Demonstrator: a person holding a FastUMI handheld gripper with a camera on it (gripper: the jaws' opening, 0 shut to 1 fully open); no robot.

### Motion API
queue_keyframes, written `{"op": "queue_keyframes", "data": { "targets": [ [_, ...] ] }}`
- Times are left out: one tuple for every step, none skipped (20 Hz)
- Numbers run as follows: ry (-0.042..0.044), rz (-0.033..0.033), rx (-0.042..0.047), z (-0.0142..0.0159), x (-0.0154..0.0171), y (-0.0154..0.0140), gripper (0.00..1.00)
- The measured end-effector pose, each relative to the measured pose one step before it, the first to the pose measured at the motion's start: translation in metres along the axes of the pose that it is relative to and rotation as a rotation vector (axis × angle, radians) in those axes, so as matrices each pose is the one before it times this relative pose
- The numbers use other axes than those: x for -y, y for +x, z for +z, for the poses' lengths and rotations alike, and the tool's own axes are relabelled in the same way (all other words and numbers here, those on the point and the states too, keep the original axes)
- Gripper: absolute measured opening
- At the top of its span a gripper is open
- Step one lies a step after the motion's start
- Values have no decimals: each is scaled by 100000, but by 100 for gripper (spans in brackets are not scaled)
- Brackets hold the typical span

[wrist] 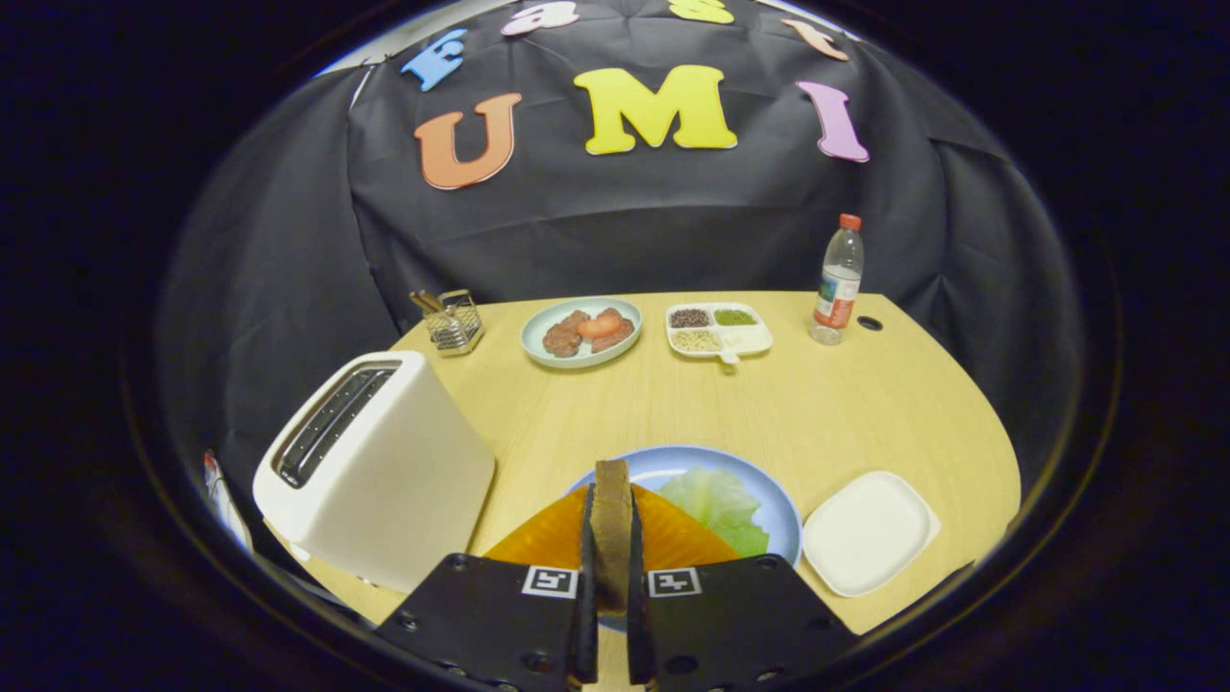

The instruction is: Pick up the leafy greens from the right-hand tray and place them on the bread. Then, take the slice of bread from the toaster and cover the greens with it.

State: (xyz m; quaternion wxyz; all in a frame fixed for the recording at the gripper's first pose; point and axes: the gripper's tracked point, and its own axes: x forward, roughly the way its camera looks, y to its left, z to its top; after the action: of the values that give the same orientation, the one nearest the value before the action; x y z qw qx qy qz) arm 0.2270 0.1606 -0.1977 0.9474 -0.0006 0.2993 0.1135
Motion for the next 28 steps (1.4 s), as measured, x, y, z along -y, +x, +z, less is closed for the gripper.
{"op": "queue_keyframes", "data": {
  "targets": [
    [-731,-281,1674,241,839,189,12],
    [-912,577,633,-8,452,178,12],
    [-854,9,449,-181,543,253,12],
    [-970,-861,589,-36,702,250,12],
    [-1043,-569,140,-292,645,253,12],
    [-594,-181,285,-275,504,361,12],
    [-363,-357,305,-325,551,378,14],
    [259,-309,-487,-480,476,371,14],
    [571,-288,-389,-413,399,366,14],
    [809,-197,-514,-425,340,270,19],
    [2425,755,-300,-331,199,287,20],
    [1594,480,408,-79,167,58,26],
    [1701,865,491,-153,156,172,31],
    [1571,1563,229,-90,-70,52,32],
    [935,760,413,22,-54,92,35],
    [1038,814,809,-35,65,-173,39],
    [679,220,1989,389,-13,-250,48],
    [71,1367,1467,167,-377,-274,58],
    [-166,982,1135,135,-343,-344,68],
    [-767,-338,1104,198,-199,-410,78],
    [-1055,-1291,1042,215,44,-660,94],
    [-1013,-1253,2205,446,-65,-803,95],
    [-1060,-377,2522,480,-459,-887,95],
    [-895,-391,2443,627,-359,-1051,95],
    [-600,-113,2727,530,-425,-1147,97],
    [-994,-2517,2652,549,107,-1443,96],
    [-869,-2681,3556,719,139,-1529,96],
    [-1011,-3897,2975,666,326,-1608,96]
  ]
}}
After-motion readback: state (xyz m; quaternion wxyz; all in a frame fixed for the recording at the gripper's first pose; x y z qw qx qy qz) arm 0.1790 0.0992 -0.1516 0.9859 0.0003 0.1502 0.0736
